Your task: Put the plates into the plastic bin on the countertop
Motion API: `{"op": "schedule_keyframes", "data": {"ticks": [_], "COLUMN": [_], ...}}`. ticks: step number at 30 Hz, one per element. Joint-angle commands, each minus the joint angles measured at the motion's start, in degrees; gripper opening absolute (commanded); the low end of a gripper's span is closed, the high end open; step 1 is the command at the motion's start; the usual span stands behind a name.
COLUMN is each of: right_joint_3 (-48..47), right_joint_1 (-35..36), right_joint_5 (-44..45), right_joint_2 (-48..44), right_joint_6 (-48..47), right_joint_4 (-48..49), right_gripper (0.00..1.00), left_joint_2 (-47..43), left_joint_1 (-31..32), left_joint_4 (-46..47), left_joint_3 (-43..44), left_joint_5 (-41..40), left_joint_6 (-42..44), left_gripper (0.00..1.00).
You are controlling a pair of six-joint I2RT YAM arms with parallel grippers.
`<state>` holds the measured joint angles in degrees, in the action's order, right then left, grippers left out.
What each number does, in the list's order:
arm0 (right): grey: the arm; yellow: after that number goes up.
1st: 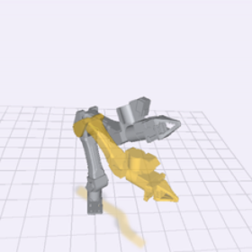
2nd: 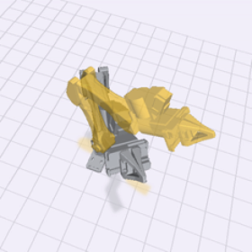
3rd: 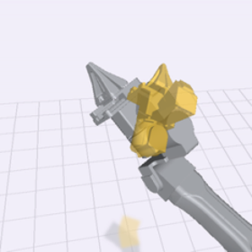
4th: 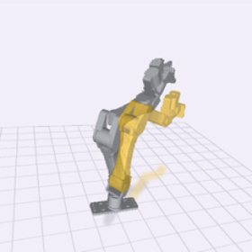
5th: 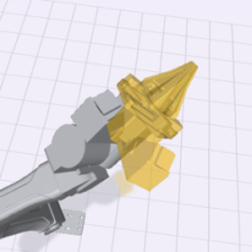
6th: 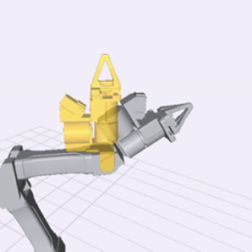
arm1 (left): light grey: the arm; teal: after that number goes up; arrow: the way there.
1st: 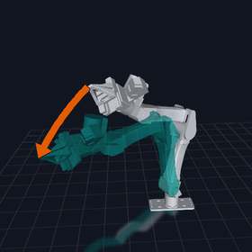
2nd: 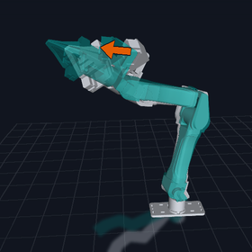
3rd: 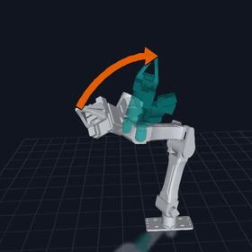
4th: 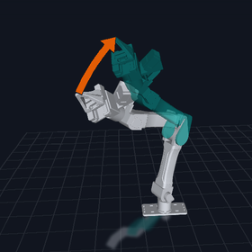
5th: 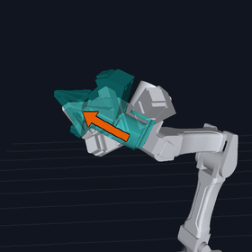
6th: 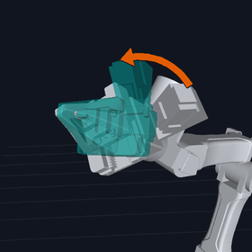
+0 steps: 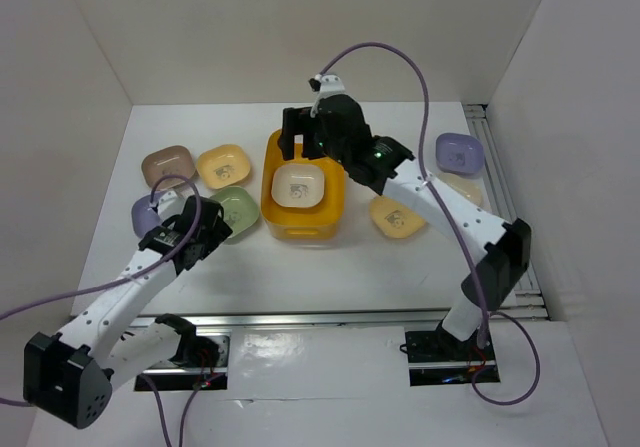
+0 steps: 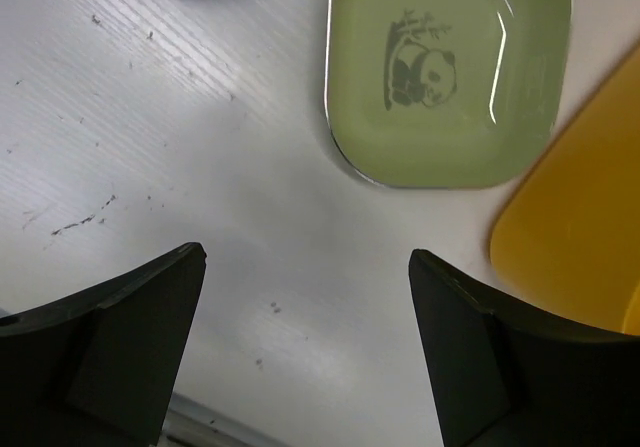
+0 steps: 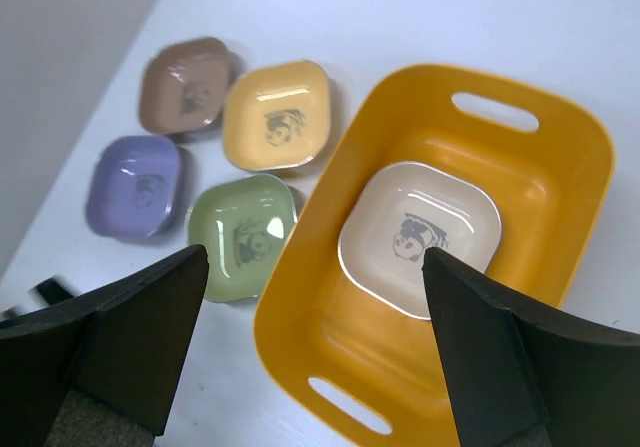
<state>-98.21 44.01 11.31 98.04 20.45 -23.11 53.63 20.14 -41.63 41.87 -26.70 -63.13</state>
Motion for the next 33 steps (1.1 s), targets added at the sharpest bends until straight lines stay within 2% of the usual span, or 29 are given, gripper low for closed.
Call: {"op": "schedule_keyframes", "data": {"ticks": [1, 5, 10, 15, 19, 21, 22, 25, 26, 28, 31, 33], "right_joint_3": [5.0, 10.5, 12.3, 14.9, 15.4, 15.4, 15.9, 16.6, 16.6, 17.1, 17.1, 17.1], "right_joint_1": [0.2, 0.7, 0.7, 1.3, 1.3, 1.3, 1.3, 1.3, 1.3, 1.3, 1.3, 1.3], "right_joint_5": [-3.1, -5.0, -5.5, -5.5, -5.5, -5.5, -5.5, -5.5, -5.5, -5.5, -5.0, -5.0], "right_joint_2": [-6.8, -11.9, -13.7, -15.0, -15.0, -15.0, -15.5, -16.0, -16.6, -16.6, -17.1, -17.6], "right_joint_6": [-2.6, -3.1, -3.1, -3.7, -3.7, -3.7, -3.7, -3.7, -3.7, -3.7, -3.1, -3.1], "right_joint_4": [3.9, 6.8, 6.9, 8.2, 8.2, 8.2, 8.9, 9.5, 9.5, 9.5, 9.5, 10.0], "right_gripper": [0.95, 0.95, 0.95, 0.95, 0.95, 0.95, 0.95, 0.95, 0.95, 0.95, 0.95, 0.95], "left_joint_2": [3.3, 9.6, 20.0, 26.4, 28.5, 29.2, 29.9, 30.4, 30.4, 30.4, 30.4, 30.4], "left_joint_1": [-0.6, -3.3, -9.1, -11.8, -12.4, -13.0, -13.0, -13.6, -13.6, -13.6, -13.6, -13.6], "left_joint_4": [7.9, 17.1, 23.9, 30.2, 30.2, 30.2, 29.5, 28.1, 27.4, 26.9, 26.3, 26.2], "left_joint_3": [-1.4, -2.8, -2.9, -2.9, -0.9, -0.9, -0.2, 0.5, 0.5, 0.5, 0.5, 1.0], "left_joint_5": [-7.2, -7.8, -1.5, 1.7, 3.1, 3.7, 3.7, 3.7, 3.7, 3.7, 3.7, 3.7], "left_joint_6": [-5.6, -2.7, -0.6, 1.3, 1.3, 1.3, 1.3, 0.7, 0.7, 0.2, 0.2, 0.2], "left_gripper": [0.96, 0.92, 0.90, 0.76, 0.71, 0.65, 0.56, 0.46, 0.46, 0.38, 0.32, 0.24]}}
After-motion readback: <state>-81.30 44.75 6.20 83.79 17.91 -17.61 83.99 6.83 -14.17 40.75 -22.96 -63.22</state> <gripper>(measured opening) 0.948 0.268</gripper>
